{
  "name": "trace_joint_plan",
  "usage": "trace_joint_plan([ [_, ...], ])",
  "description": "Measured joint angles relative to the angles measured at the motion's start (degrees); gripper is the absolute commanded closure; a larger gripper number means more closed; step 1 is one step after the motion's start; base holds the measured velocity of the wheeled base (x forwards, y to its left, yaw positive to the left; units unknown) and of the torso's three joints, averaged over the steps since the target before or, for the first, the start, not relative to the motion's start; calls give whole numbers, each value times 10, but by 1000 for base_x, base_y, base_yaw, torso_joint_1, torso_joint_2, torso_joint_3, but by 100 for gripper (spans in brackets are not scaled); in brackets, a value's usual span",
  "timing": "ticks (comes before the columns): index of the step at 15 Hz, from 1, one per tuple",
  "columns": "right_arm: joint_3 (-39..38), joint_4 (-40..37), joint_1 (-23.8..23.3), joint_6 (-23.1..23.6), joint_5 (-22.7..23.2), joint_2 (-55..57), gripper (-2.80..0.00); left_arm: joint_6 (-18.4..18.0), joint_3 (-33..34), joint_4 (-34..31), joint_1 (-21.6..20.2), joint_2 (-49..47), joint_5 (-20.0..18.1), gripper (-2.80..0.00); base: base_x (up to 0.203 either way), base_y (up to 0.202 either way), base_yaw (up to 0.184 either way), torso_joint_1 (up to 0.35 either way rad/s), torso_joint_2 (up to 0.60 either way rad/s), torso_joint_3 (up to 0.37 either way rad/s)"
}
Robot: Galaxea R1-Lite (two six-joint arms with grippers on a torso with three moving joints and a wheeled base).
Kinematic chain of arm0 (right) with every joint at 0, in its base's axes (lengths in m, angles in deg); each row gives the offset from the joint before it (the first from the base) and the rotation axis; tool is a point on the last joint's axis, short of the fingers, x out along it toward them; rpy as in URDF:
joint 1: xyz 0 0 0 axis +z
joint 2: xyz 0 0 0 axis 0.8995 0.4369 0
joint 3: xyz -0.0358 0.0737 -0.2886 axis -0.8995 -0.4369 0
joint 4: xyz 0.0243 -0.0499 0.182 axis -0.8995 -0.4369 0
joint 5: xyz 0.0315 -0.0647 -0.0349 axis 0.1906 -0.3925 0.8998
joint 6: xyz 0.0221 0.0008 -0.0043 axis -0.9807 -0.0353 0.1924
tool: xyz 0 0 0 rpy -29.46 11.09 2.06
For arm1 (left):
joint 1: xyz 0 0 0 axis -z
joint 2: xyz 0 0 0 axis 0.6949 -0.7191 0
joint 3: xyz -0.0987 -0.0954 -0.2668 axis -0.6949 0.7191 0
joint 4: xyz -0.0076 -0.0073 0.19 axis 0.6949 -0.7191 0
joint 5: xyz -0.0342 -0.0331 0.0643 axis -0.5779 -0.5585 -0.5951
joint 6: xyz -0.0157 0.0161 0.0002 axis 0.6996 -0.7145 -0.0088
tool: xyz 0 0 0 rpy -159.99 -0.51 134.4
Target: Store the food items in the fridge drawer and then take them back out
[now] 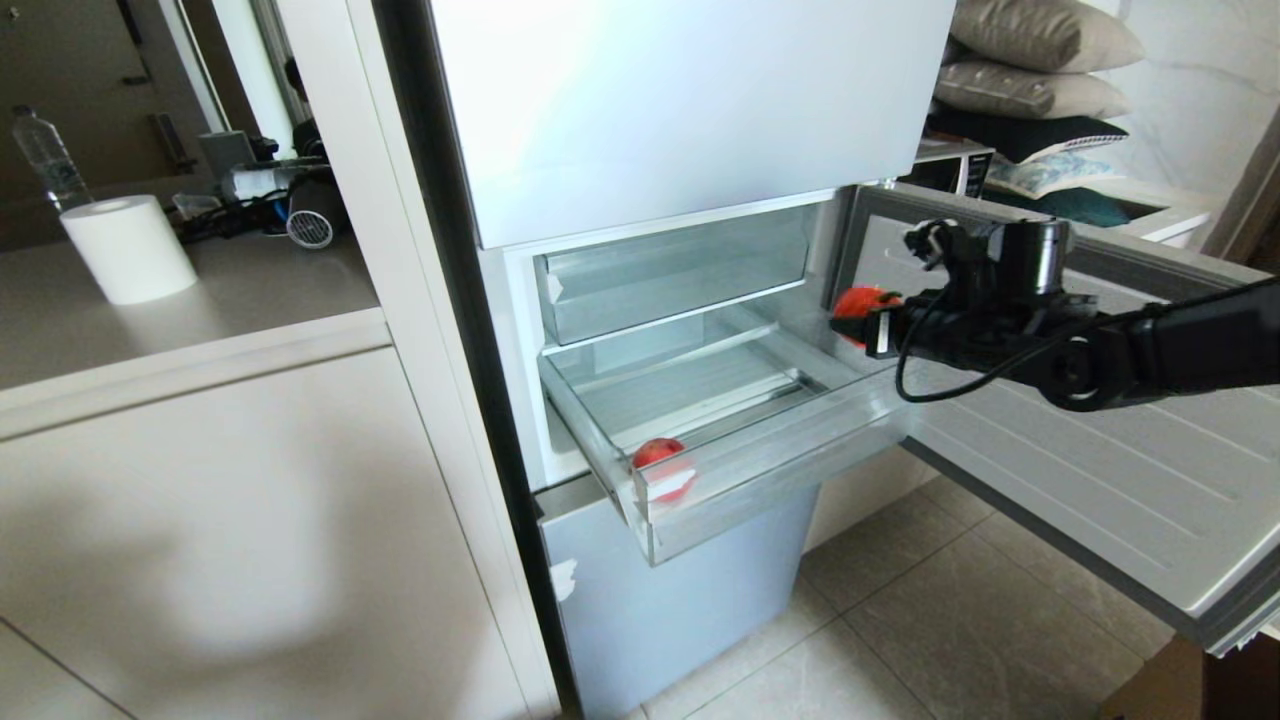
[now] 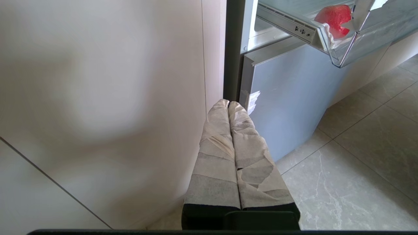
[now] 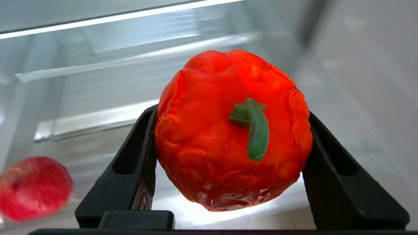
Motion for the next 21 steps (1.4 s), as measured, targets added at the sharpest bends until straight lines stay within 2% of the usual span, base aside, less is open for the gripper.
trace_joint_plan([
  [3, 60, -7, 42, 2, 3, 54, 0, 0, 0, 0, 0, 0, 0, 0, 0, 0, 0, 0, 0, 0],
  [6, 112, -8, 69, 1, -13, 102, 0, 0, 0, 0, 0, 0, 0, 0, 0, 0, 0, 0, 0, 0],
  [9, 159, -2, 85, 3, -48, 146, 0, 0, 0, 0, 0, 0, 0, 0, 0, 0, 0, 0, 0, 0],
  [13, 214, -5, 87, 5, -54, 189, 0, 0, 0, 0, 0, 0, 0, 0, 0, 0, 0, 0, 0, 0],
  [14, 220, -6, 87, 6, -54, 196, -280, 0, 0, 0, 0, 0, 0, 0, 0, 0, 0, 0, 0, 0],
  [21, 244, -18, 85, 4, -55, 222, -280, 0, 0, 0, 0, 0, 0, 0, 0, 0, 0, 0, 0, 0],
])
